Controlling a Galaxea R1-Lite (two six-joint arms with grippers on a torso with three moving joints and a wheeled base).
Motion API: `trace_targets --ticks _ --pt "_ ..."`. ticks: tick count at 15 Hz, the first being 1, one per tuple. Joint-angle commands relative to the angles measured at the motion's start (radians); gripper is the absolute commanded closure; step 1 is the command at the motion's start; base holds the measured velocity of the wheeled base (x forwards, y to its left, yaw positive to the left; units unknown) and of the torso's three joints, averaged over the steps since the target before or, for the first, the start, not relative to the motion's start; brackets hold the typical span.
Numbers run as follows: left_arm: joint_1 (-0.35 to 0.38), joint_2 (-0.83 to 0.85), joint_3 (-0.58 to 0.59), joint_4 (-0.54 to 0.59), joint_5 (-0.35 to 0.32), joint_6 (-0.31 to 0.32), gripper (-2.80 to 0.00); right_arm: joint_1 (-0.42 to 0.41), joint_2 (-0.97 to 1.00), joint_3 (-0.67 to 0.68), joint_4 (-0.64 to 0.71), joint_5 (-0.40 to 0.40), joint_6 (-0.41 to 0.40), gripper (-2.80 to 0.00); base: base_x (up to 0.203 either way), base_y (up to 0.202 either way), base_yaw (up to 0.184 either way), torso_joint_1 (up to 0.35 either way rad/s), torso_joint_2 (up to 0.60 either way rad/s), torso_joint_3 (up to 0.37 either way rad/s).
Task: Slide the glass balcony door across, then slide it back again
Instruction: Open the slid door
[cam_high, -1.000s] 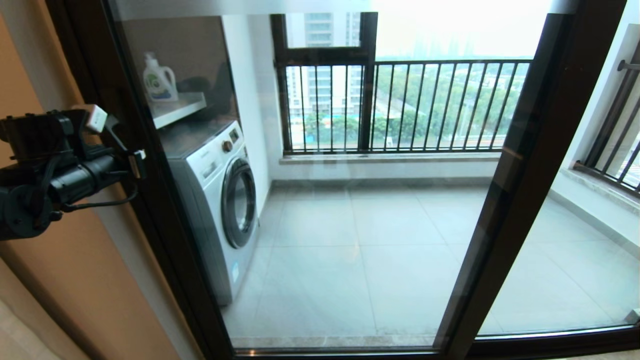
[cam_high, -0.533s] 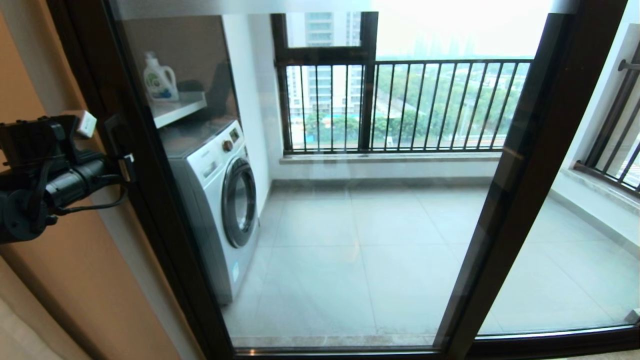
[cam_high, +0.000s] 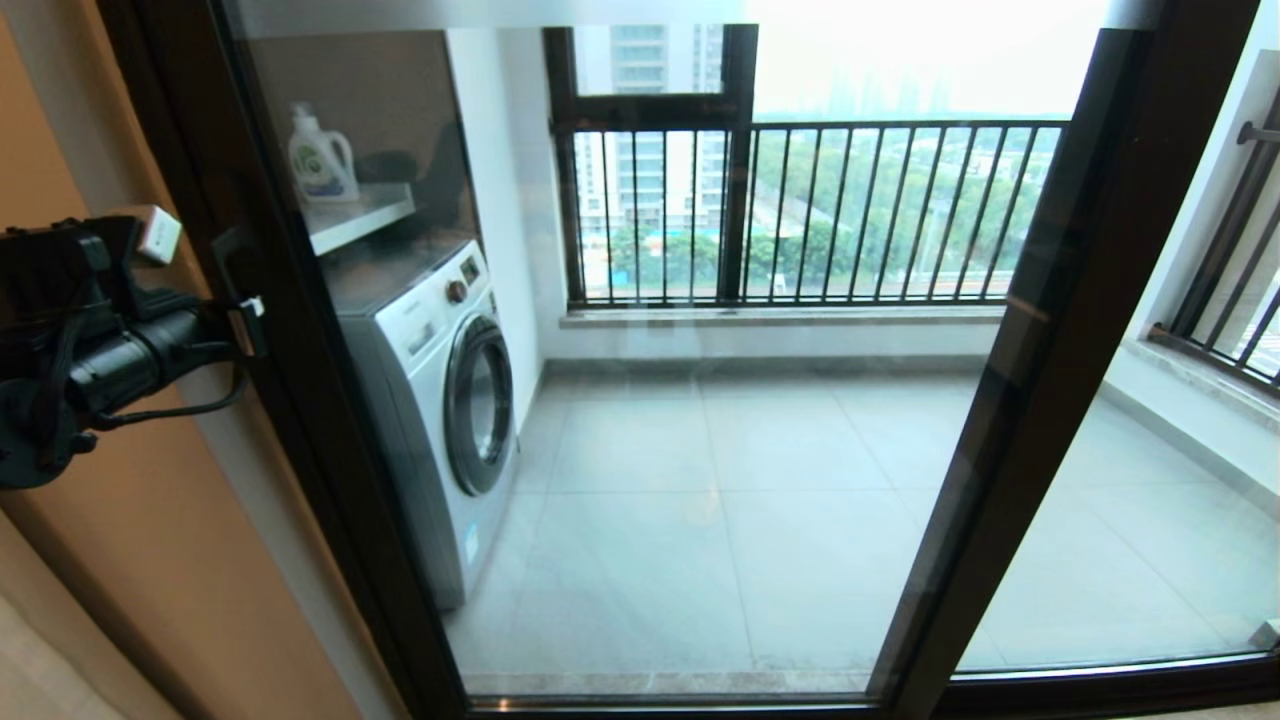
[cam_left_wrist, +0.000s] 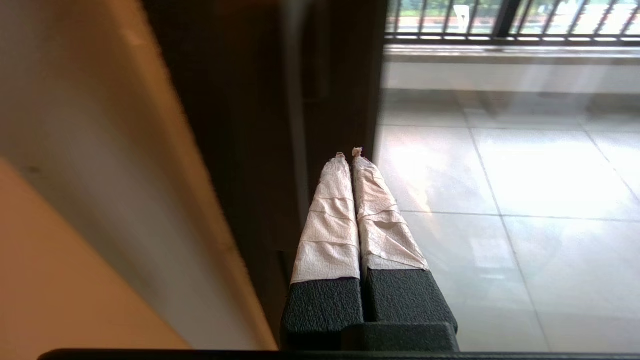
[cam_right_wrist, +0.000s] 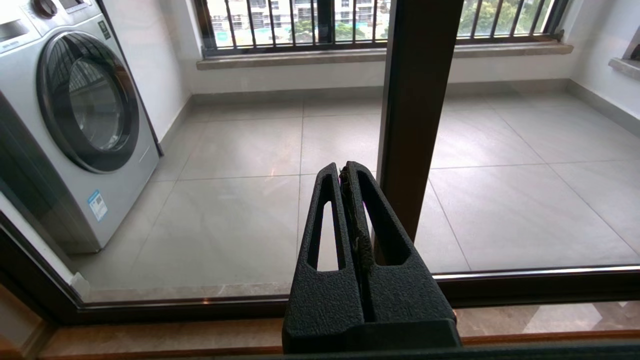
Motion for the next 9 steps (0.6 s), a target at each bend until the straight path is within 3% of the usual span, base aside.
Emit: trace_targets --ticks 1,6,9 --pt "-0.036 -0.079 0.037 -0.002 -0.006 -0.001 0.00 0.000 -0.002 0.009 -0.001 0.000 -0.001 0.00 0.000 0.000 0.000 0.000 0.00 0.000" --pt "-0.047 -0.160 0.069 0.003 -0.004 -0.001 0.00 0.000 -0.002 0.009 -0.001 0.000 -0.001 0.00 0.000 0.000 0.000 0.000 0.00 0.000" --pt "0.008 -0.189 0.081 0.003 -0.022 -0.001 0.00 0.000 -0.002 0.009 -0.001 0.000 -0.001 0.00 0.000 0.000 0.000 0.000 0.00 0.000"
